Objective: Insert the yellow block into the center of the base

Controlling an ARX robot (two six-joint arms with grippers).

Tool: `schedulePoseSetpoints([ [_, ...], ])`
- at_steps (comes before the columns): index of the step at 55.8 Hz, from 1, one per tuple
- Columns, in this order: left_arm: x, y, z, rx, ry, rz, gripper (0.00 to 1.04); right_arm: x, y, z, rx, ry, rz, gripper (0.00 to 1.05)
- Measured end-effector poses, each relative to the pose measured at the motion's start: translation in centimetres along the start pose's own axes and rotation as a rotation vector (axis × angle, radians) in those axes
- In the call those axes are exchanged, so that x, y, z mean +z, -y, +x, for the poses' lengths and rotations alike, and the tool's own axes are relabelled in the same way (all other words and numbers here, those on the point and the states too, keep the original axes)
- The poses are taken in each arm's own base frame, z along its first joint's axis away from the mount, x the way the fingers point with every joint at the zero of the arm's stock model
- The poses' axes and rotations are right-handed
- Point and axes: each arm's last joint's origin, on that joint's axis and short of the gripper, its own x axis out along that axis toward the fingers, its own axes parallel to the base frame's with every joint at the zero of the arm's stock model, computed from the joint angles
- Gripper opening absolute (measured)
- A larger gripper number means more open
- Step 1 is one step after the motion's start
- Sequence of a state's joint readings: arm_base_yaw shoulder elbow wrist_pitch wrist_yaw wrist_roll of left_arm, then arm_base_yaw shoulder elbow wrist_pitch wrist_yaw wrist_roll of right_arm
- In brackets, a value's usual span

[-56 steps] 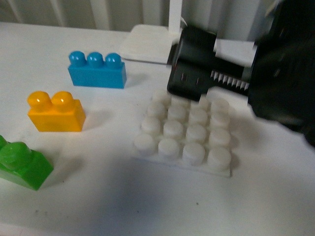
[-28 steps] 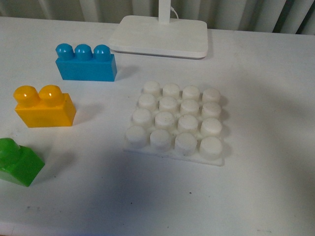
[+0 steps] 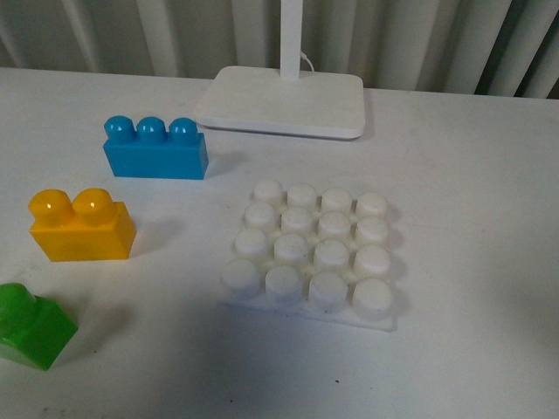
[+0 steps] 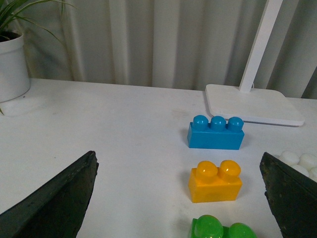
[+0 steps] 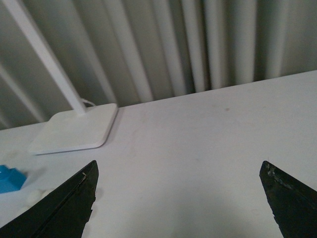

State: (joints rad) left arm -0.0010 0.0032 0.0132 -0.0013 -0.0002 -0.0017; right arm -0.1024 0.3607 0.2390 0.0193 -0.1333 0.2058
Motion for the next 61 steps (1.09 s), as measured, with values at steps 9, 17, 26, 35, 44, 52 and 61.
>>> schedulePoseSetpoints([
  [9,0.0,0.0,0.0,0.0,0.0,0.0,0.98,-1.0,-0.5,-0.1,-0.024,0.098,-0.149,0.73],
  [17,0.0,0.0,0.0,0.0,0.0,0.0,0.98,-2.1,-0.4,-0.3,-0.023,0.1,-0.196,0.45],
  [26,0.0,0.0,0.0,0.0,0.0,0.0,0.98,-3.0,-0.2,-0.5,-0.023,0.101,-0.208,0.17],
  [35,0.0,0.0,0.0,0.0,0.0,0.0,0.98,-3.9,0.0,-1.2,-0.024,0.083,-0.214,0.01],
  [44,0.0,0.0,0.0,0.0,0.0,0.0,0.98,-4.3,0.1,-1.7,-0.022,0.105,-0.214,0.01],
  [52,0.0,0.0,0.0,0.001,0.0,0.0,0.98,-5.4,0.3,-1.6,-0.022,0.104,-0.214,0.01],
  [61,0.0,0.0,0.0,0.0,0.0,0.0,0.98,-5.4,0.3,-1.6,-0.022,0.105,-0.214,0.01],
])
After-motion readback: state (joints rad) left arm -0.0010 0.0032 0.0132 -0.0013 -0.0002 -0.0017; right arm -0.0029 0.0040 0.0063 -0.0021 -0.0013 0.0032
